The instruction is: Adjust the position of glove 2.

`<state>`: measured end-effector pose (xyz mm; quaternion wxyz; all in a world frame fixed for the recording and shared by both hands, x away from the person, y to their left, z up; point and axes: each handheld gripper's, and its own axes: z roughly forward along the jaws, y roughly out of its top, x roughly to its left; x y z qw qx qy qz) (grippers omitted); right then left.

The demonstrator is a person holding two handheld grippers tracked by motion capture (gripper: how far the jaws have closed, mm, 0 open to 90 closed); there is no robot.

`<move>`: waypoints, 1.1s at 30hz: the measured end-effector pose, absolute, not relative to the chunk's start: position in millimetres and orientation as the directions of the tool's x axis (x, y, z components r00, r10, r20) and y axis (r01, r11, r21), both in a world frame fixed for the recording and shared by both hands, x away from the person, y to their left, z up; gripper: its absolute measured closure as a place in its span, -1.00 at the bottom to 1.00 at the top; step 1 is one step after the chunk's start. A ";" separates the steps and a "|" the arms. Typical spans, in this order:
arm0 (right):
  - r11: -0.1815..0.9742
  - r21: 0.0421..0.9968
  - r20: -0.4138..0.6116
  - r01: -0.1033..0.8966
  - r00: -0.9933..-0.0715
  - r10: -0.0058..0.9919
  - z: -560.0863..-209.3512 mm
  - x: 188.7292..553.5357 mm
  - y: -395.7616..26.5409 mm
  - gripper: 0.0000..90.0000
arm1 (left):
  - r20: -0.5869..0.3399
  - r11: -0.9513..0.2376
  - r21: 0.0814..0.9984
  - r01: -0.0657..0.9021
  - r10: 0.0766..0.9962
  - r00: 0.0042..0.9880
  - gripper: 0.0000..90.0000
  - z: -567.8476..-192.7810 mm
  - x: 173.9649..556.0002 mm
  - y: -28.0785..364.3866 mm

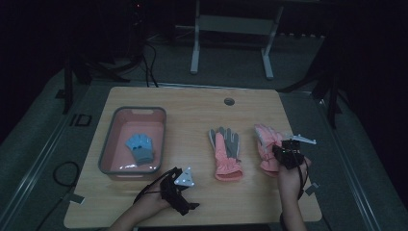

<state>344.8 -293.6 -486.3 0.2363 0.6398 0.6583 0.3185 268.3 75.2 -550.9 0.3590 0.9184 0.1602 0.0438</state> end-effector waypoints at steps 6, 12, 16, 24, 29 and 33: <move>-0.043 0.702 0.108 0.711 -0.047 0.993 -502.4 349.3 -293.6 0.98 | -0.031 -0.692 0.672 0.263 0.329 0.944 -0.97 -551.1 267.4 74.4; -0.026 0.688 0.085 0.726 -0.046 0.995 -519.6 351.1 -290.2 0.95 | -0.028 -0.694 0.672 0.258 0.325 0.945 -0.97 -550.7 267.4 75.3; 0.000 0.684 0.078 0.729 -0.073 0.994 -518.0 352.2 -290.8 0.86 | -0.031 -0.695 0.671 0.258 0.322 0.946 -0.97 -551.3 267.0 74.8; 0.167 0.678 0.053 0.716 -0.274 0.960 -490.7 360.4 -309.8 0.54 | -0.030 -0.700 0.665 0.259 0.321 0.947 -0.97 -552.1 267.8 74.8; 0.297 0.640 0.030 0.708 -0.409 0.912 -484.1 369.7 -324.6 0.36 | -0.033 -0.700 0.664 0.262 0.322 0.946 -0.97 -552.0 267.0 73.8; 0.310 0.605 0.071 0.733 -0.438 0.896 -491.7 375.5 -332.0 0.25 | -0.031 -0.701 0.663 0.263 0.326 0.945 -0.97 -552.0 266.4 75.1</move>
